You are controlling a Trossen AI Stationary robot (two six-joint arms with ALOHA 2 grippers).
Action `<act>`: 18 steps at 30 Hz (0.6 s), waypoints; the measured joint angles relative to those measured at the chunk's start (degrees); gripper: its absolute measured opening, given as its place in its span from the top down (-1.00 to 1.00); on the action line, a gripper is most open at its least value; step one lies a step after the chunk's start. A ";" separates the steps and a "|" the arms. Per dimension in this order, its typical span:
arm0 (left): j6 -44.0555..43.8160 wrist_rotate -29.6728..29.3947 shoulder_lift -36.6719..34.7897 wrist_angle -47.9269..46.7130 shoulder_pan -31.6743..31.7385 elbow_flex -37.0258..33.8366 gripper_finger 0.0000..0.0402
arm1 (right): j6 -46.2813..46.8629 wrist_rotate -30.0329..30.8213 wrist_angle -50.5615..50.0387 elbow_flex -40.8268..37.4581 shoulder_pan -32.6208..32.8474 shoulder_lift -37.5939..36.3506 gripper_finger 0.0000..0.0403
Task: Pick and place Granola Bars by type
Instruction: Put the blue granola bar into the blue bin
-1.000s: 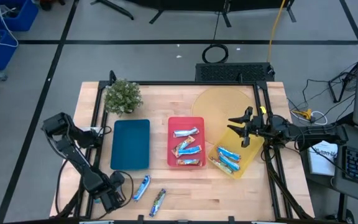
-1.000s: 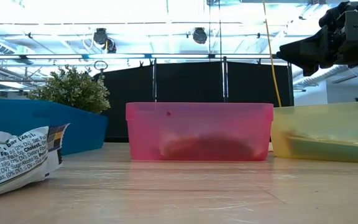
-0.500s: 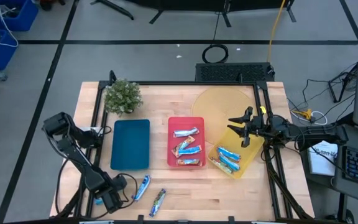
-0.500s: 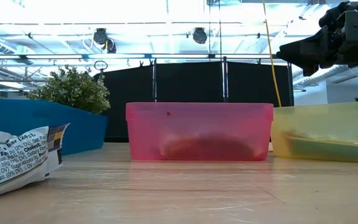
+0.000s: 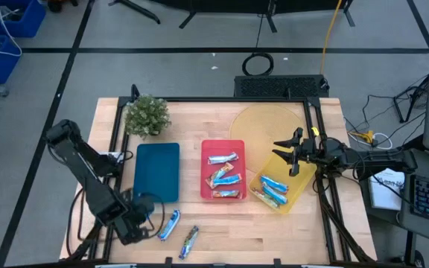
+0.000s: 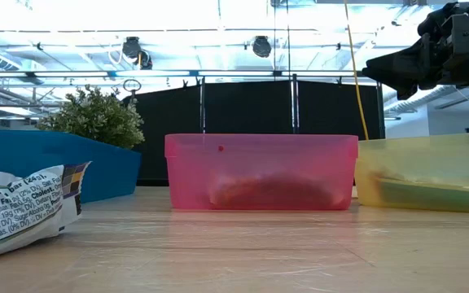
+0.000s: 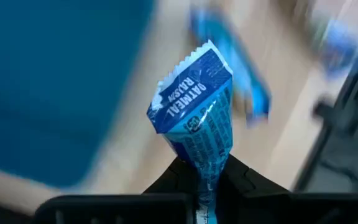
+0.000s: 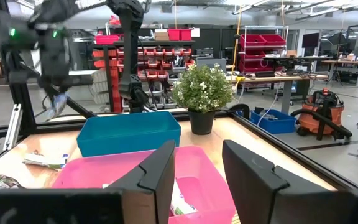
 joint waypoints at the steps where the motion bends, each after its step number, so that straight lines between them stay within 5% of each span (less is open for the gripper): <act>1: 2.27 -2.61 -0.80 -2.75 1.06 1.46 0.88 | -0.02 0.00 -0.02 0.00 0.00 0.00 0.38; 7: 11.75 -15.11 -5.57 -19.42 10.21 4.69 0.89 | -0.13 0.00 -0.26 0.00 -0.01 0.00 0.38; 18: 35.53 -16.05 -15.49 -8.96 32.48 -10.38 0.80 | -0.39 0.00 -0.63 0.00 0.00 0.00 0.38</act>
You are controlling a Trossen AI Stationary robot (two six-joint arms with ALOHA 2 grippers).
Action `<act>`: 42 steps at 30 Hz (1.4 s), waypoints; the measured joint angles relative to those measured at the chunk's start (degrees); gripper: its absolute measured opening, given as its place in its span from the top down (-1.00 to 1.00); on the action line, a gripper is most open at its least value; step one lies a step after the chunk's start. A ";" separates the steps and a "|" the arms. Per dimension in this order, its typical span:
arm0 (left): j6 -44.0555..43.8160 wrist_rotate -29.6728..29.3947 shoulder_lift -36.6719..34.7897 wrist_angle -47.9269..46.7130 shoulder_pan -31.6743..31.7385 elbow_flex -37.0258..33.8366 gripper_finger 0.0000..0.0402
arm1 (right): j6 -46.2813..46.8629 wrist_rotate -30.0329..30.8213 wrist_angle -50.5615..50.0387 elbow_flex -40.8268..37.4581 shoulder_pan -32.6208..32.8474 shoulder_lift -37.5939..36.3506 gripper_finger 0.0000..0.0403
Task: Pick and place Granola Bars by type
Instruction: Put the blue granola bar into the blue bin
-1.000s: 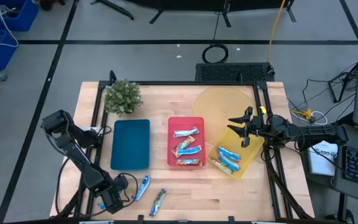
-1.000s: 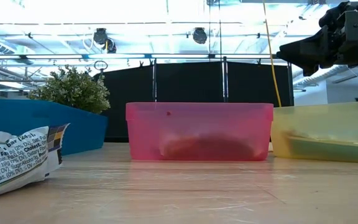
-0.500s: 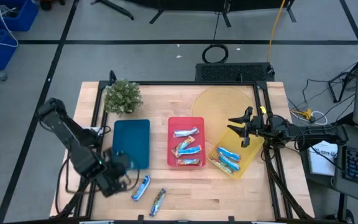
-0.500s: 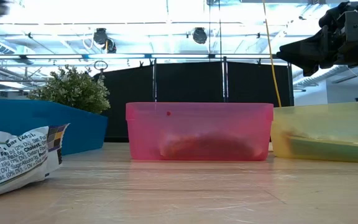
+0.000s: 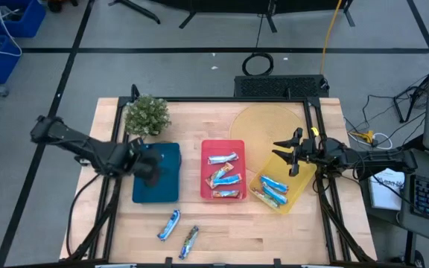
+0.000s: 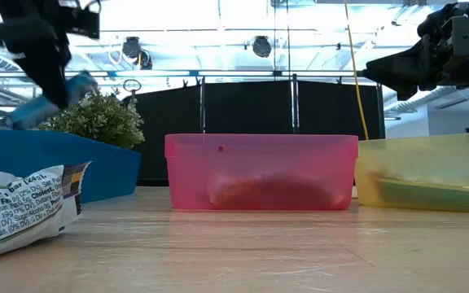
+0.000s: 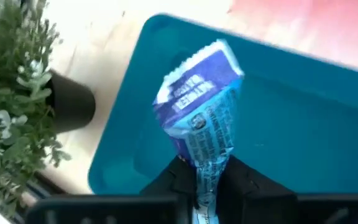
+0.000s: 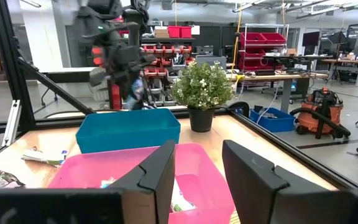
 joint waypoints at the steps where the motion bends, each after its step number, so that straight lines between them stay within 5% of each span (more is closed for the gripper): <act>1: 1.45 0.66 -0.40 1.51 1.75 -0.95 0.74 | -0.02 0.00 -0.07 0.00 0.00 0.00 0.38; 13: 11.66 16.69 -0.04 14.73 11.06 -3.40 0.33 | -0.02 0.02 -0.99 0.00 -0.02 0.00 0.38; 19: 9.78 34.17 -0.03 17.80 7.79 -3.40 0.35 | -0.02 0.02 -1.05 0.00 -0.02 0.00 0.38; 32: -14.75 34.41 8.88 38.01 -11.11 -3.37 0.39 | -0.02 0.02 -1.34 0.00 -0.01 0.00 0.38; 38: -20.16 35.91 18.77 47.98 -15.24 -3.37 0.39 | 0.35 0.02 -1.27 0.00 -0.01 0.00 0.38; 42: -23.23 34.90 22.94 46.33 -16.02 -3.37 0.39 | 0.38 0.00 -0.90 0.00 0.00 0.00 0.38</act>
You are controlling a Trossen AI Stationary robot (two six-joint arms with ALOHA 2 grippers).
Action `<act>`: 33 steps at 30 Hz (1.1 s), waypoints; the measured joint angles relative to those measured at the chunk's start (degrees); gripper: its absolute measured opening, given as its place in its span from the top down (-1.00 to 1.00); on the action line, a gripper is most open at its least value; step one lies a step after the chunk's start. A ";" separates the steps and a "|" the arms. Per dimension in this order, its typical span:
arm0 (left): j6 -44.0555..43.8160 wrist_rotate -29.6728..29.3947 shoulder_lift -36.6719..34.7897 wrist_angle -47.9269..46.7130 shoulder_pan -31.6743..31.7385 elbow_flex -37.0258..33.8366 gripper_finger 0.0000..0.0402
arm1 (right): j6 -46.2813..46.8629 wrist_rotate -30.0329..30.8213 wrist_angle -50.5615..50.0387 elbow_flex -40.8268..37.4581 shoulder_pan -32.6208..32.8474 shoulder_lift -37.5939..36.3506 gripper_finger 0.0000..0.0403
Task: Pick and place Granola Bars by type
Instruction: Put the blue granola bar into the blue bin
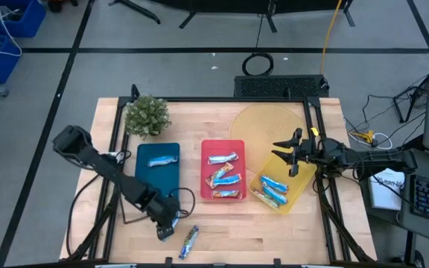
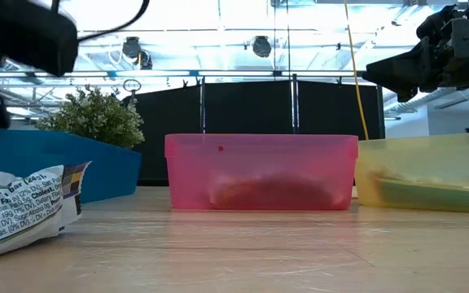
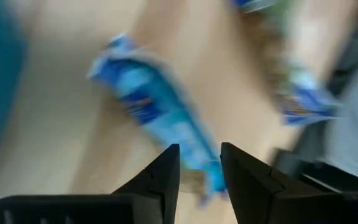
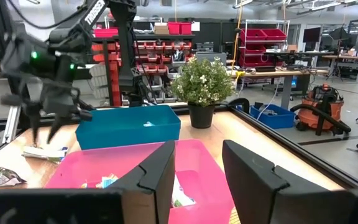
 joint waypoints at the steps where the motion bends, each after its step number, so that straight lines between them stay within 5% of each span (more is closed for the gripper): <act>1: -0.93 -0.52 0.87 -1.19 -0.07 0.00 0.39 | 0.01 0.00 0.02 0.00 -0.01 0.00 0.38; 20: -6.26 1.22 2.35 7.78 0.21 0.09 0.39 | 0.69 -0.09 0.00 0.00 0.00 0.00 0.38; 33: -8.57 -2.16 2.32 4.22 0.80 0.07 0.39 | 0.69 -0.15 0.00 0.00 0.00 0.00 0.38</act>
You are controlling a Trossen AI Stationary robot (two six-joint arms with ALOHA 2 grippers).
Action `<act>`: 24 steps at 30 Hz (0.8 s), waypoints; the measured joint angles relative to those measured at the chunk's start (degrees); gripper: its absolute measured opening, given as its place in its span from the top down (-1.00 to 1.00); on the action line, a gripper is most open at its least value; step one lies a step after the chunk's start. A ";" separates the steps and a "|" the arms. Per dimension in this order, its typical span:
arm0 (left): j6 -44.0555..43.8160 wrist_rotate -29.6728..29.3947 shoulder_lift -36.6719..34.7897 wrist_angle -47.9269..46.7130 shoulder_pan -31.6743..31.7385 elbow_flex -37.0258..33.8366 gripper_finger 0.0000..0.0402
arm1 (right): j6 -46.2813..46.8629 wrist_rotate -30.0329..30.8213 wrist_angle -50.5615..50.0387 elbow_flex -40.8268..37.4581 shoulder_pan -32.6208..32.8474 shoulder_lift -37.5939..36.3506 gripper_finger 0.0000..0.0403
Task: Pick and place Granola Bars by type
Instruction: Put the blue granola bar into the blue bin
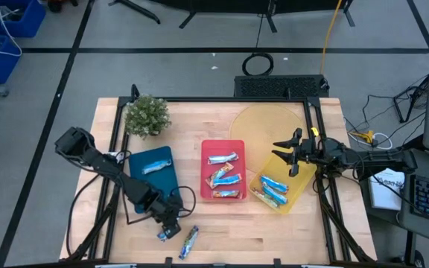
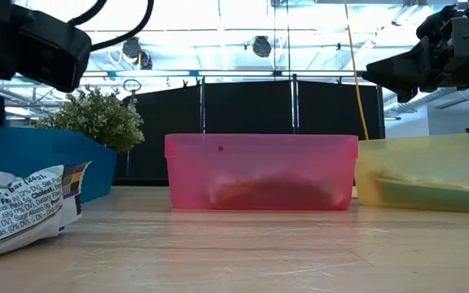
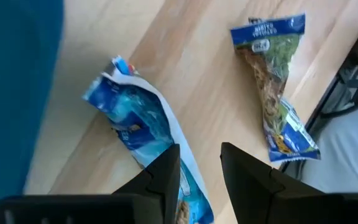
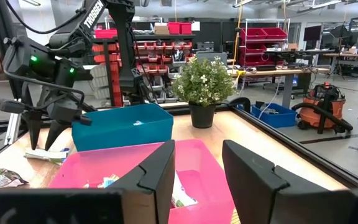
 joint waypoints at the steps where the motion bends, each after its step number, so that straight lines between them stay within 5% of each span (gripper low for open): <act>1: -0.04 0.00 0.00 -0.13 0.11 0.00 0.39 | 0.00 0.00 0.00 0.00 0.00 0.00 0.38; 24: -2.06 -0.52 0.00 -1.44 0.17 0.00 0.39 | 0.00 -0.02 -0.01 0.00 -0.01 0.00 0.38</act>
